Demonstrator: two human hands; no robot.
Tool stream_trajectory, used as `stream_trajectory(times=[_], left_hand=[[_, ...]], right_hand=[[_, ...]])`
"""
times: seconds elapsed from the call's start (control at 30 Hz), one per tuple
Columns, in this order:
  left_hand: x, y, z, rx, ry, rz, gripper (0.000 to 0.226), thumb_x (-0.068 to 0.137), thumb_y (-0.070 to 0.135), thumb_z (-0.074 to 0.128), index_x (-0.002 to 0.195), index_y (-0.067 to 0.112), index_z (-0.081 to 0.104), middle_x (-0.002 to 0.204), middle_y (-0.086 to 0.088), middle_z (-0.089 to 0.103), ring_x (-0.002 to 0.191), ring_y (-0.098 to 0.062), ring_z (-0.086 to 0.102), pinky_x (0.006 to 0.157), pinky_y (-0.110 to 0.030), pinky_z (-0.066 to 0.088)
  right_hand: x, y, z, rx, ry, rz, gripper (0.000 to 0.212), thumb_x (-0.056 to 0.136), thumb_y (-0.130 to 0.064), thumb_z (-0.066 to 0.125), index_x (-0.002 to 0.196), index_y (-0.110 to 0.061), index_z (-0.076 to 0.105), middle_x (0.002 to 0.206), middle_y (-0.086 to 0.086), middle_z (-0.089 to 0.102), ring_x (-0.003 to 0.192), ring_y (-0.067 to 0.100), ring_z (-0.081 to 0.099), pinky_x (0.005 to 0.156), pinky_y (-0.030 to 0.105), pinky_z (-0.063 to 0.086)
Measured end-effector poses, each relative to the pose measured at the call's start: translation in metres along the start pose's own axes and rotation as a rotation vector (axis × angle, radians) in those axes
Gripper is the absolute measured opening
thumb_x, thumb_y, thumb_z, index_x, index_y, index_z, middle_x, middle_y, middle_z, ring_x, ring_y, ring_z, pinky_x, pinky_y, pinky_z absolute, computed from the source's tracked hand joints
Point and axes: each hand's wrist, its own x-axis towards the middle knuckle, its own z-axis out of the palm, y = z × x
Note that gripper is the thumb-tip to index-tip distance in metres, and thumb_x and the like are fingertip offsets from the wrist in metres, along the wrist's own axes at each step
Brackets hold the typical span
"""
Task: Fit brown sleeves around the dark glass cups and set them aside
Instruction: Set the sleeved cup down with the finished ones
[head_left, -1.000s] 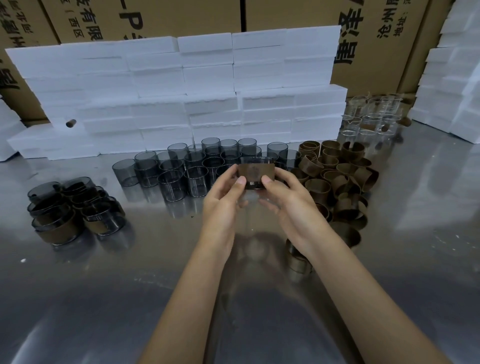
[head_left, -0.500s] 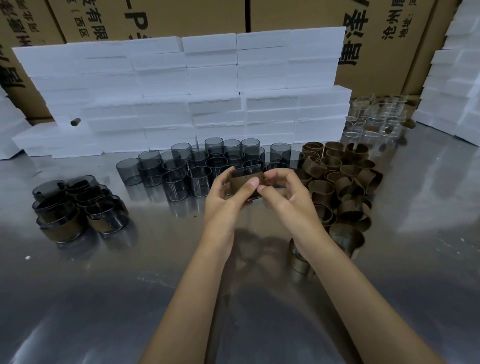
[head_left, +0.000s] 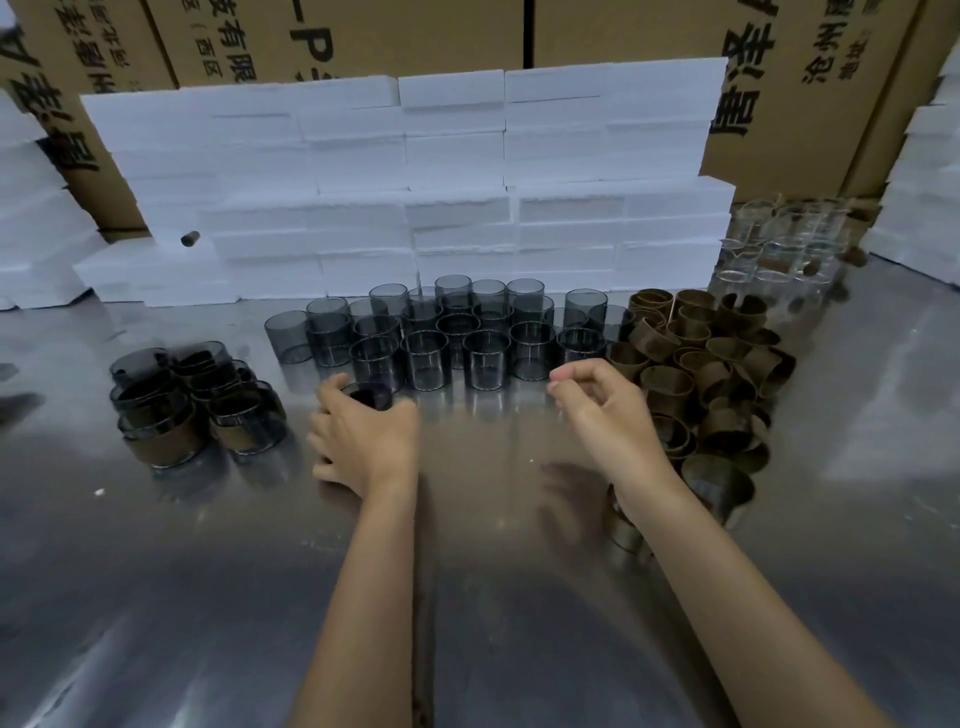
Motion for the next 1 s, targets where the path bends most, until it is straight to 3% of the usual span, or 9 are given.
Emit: stream_trajectory(times=[0.1, 0.2, 0.27, 0.33, 0.47, 0.57, 0.7, 0.83, 1.0], left_hand=[[0.002, -0.004, -0.003, 0.05, 0.071, 0.037, 0.058, 0.083, 0.014, 0.069, 0.137, 0.02, 0.047, 0.151, -0.016, 0.039, 0.144, -0.036, 0.028, 0.115, -0.05, 0.021], [-0.006, -0.003, -0.004, 0.127, 0.22, 0.26, 0.06, 0.078, 0.008, 0.067, 0.136, 0.014, 0.051, 0.151, -0.018, 0.036, 0.143, -0.038, 0.029, 0.114, -0.052, 0.024], [-0.011, -0.001, -0.001, 0.088, 0.262, 0.496, 0.049, 0.076, 0.003, 0.063, 0.124, 0.013, 0.06, 0.134, -0.015, 0.049, 0.128, -0.035, 0.044, 0.103, -0.046, 0.033], [-0.016, 0.0, 0.004, 0.011, 0.134, 0.617, 0.026, 0.082, 0.003, 0.061, 0.105, 0.013, 0.067, 0.111, -0.008, 0.058, 0.105, -0.028, 0.055, 0.084, -0.036, 0.038], [-0.016, -0.003, 0.008, 0.027, -0.011, 0.414, 0.013, 0.095, 0.017, 0.056, 0.09, 0.015, 0.068, 0.099, -0.002, 0.063, 0.081, -0.023, 0.055, 0.071, -0.032, 0.035], [-0.008, -0.005, 0.003, 0.068, 0.05, 0.303, 0.017, 0.095, 0.02, 0.054, 0.098, 0.019, 0.071, 0.106, -0.003, 0.069, 0.095, -0.03, 0.062, 0.089, -0.041, 0.041], [0.004, -0.007, -0.004, 0.035, 0.076, 0.188, 0.029, 0.094, 0.021, 0.056, 0.12, 0.022, 0.069, 0.126, -0.004, 0.069, 0.114, -0.029, 0.062, 0.109, -0.042, 0.028], [0.014, -0.011, -0.006, -0.005, 0.087, 0.132, 0.04, 0.094, 0.019, 0.056, 0.134, 0.021, 0.063, 0.143, -0.003, 0.059, 0.129, -0.029, 0.054, 0.11, -0.045, 0.03], [0.034, -0.02, -0.011, -0.068, 0.13, 0.074, 0.035, 0.096, 0.016, 0.053, 0.13, 0.018, 0.062, 0.137, -0.003, 0.063, 0.128, -0.028, 0.054, 0.111, -0.043, 0.027]], right_hand=[[0.0, 0.0, -0.001, -0.007, 0.009, 0.0, 0.006, 0.098, -0.015, 0.062, 0.101, -0.016, 0.068, 0.092, -0.004, 0.066, 0.082, 0.004, 0.059, 0.061, 0.002, 0.042], [0.0, 0.0, -0.002, -0.01, 0.01, 0.002, 0.006, 0.098, -0.016, 0.063, 0.1, -0.019, 0.068, 0.096, -0.004, 0.066, 0.086, 0.005, 0.06, 0.062, 0.004, 0.042], [0.0, -0.001, -0.001, -0.011, 0.017, 0.004, 0.007, 0.098, -0.016, 0.062, 0.1, -0.019, 0.068, 0.096, -0.004, 0.066, 0.087, 0.006, 0.06, 0.063, 0.008, 0.043], [0.0, -0.001, -0.001, -0.012, 0.022, 0.002, 0.007, 0.098, -0.016, 0.062, 0.099, -0.019, 0.069, 0.095, -0.005, 0.066, 0.087, 0.006, 0.06, 0.065, 0.009, 0.042], [0.0, 0.0, -0.003, 0.001, 0.023, 0.012, 0.008, 0.098, -0.015, 0.062, 0.098, -0.016, 0.07, 0.096, -0.004, 0.067, 0.092, 0.009, 0.061, 0.073, 0.017, 0.045], [0.001, 0.0, -0.002, 0.001, 0.021, 0.016, 0.009, 0.098, -0.016, 0.062, 0.099, -0.015, 0.071, 0.097, -0.004, 0.068, 0.096, 0.011, 0.063, 0.08, 0.021, 0.048], [0.003, 0.003, -0.002, 0.002, 0.028, 0.025, 0.008, 0.097, -0.016, 0.063, 0.096, -0.018, 0.071, 0.097, -0.004, 0.068, 0.097, 0.011, 0.063, 0.081, 0.023, 0.049], [0.005, 0.004, -0.002, 0.025, 0.048, 0.052, 0.011, 0.096, -0.015, 0.063, 0.09, -0.02, 0.071, 0.096, -0.005, 0.07, 0.099, 0.014, 0.065, 0.086, 0.03, 0.052], [0.007, 0.005, -0.004, 0.006, 0.054, 0.061, 0.011, 0.096, -0.016, 0.062, 0.092, -0.021, 0.071, 0.1, -0.005, 0.071, 0.102, 0.016, 0.067, 0.09, 0.035, 0.053]])
